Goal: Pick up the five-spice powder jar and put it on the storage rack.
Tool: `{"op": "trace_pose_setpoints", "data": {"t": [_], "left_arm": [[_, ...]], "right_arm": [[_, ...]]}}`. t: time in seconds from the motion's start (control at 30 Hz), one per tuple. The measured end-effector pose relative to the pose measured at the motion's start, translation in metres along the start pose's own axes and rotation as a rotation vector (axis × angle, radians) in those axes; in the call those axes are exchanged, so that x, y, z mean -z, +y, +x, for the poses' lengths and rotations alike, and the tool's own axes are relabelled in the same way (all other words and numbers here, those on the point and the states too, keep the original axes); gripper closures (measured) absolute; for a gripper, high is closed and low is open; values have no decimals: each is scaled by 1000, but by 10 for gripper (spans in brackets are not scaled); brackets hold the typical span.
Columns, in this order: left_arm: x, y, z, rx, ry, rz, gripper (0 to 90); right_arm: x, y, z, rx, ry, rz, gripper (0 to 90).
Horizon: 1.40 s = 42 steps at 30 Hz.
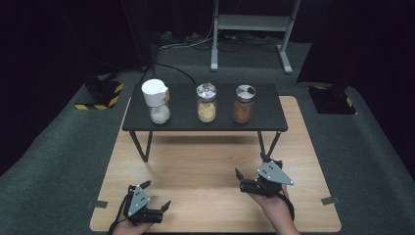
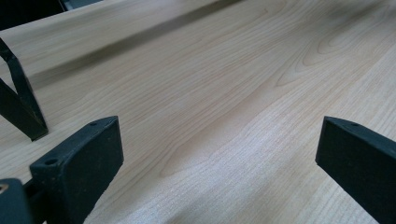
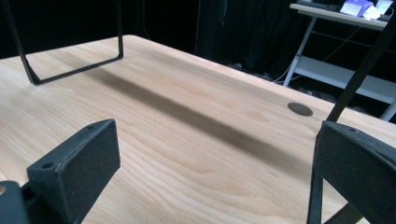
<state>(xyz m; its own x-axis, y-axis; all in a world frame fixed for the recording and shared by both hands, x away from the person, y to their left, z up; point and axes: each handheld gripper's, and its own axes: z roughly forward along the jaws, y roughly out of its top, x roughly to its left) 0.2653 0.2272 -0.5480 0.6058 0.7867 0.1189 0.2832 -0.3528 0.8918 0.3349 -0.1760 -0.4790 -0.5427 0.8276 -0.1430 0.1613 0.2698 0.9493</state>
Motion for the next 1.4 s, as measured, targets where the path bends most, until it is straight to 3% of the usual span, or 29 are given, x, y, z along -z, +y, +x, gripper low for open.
{"op": "trace_pose_setpoints", "data": {"t": [0.67,1.4], "left_arm": [[0,0,0,-5,4,3,10],[0,0,-1,-6,7,4,11]], "right_arm": [[7,-43,2,-2,-7,89,0],[18,-75,-4,17,-46,178,0]]}}
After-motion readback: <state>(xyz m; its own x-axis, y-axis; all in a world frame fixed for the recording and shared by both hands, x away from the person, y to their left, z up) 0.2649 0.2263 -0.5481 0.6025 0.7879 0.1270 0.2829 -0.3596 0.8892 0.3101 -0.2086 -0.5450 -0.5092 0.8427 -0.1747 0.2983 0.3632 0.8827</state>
